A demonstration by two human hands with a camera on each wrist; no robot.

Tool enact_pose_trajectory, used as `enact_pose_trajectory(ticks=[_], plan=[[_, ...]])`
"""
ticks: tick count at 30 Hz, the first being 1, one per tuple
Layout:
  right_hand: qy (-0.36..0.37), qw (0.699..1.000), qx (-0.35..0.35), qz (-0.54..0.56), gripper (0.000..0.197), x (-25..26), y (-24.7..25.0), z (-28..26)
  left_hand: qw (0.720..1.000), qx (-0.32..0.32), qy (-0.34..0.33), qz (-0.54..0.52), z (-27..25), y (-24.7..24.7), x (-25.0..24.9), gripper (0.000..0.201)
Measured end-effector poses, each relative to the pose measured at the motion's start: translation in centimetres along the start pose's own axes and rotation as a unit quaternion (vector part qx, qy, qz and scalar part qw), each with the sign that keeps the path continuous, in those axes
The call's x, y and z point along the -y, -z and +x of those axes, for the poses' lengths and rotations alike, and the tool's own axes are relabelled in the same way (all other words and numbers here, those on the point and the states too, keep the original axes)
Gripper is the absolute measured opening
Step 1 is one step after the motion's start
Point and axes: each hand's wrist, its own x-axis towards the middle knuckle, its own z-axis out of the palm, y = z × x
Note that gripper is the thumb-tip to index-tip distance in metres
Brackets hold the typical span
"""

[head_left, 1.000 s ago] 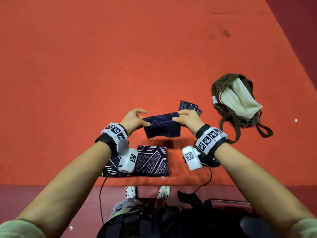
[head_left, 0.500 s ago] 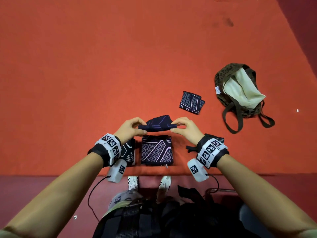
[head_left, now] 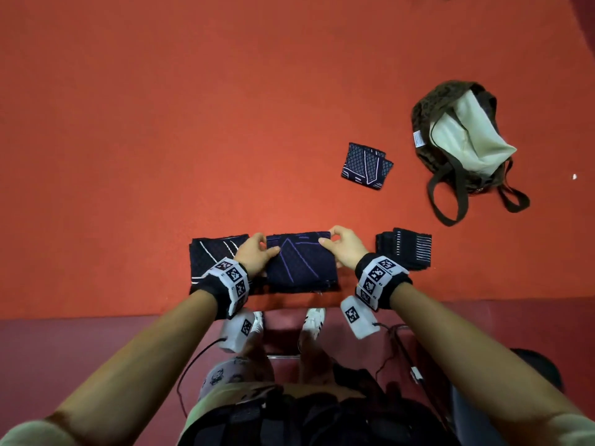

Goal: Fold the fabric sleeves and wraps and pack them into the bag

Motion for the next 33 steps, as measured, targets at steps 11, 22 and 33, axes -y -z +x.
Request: enact_pose_trajectory(ticks=[11, 22, 33], plan=[[0.119, 0.97, -0.058, -0.202, 0.05, -1.9, -1.8, -1.4, 0.932, -0.076, -0.232, 0.269, -0.4, -2.2, 1.9, 0.045], [0.193, 0.846, 0.069, -0.493, 0.075, -4.2, -2.7, -1.3, 0.795, 0.044, -0.258, 0.548, 1.0, -3.2, 4.0, 0.094], [0.15, 0.885, 0.093, -0.43, 0.066, -1.9, -1.9, -1.9, 0.8, 0.068, -0.254, 0.539, 1.0, -1.8, -0.6, 0.079]])
